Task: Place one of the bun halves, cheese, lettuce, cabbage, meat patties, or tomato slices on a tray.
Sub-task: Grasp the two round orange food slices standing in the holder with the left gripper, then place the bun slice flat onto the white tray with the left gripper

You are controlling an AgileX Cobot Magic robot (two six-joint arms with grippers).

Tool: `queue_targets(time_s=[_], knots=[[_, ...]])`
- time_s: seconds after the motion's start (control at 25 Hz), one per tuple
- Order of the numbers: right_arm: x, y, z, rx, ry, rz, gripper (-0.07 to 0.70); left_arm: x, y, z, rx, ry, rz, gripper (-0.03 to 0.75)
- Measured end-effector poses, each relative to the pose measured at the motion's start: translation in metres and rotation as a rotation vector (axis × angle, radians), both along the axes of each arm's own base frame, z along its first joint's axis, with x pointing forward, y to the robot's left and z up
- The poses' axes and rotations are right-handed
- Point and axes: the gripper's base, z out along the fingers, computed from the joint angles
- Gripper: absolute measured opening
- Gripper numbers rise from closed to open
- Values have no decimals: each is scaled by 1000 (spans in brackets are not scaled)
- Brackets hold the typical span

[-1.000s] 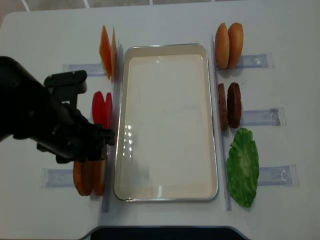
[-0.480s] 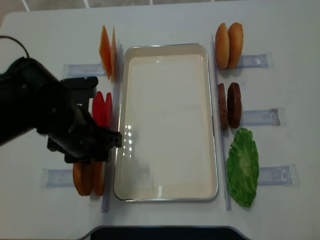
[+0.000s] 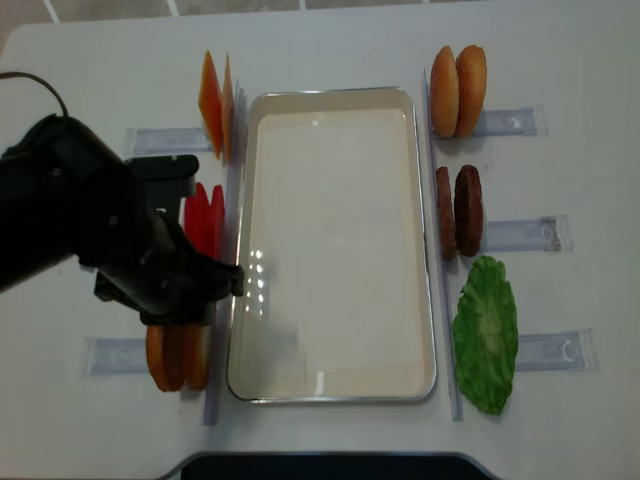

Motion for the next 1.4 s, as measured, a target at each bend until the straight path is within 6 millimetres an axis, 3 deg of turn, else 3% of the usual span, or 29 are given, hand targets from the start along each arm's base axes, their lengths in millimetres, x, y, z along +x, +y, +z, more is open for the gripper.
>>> queue_targets(time_s=[0.32,0.64,0.92,1.12,1.4], knots=[[0,0,0,0,0,0,536,0,0,2,8,6,-23,154],[0,0,0,0,0,0,536,-5,-1,44,-115,-105,-15,148],[0,0,0,0,0,0,536,-14,-5,61,-240,-154,-50,147],[0,0,0,0,0,0,536,-15,-21,65,-422,-182,-132,147],[0,0,0,0,0,0,536,-20,-29,49,-556,-216,-174,146]])
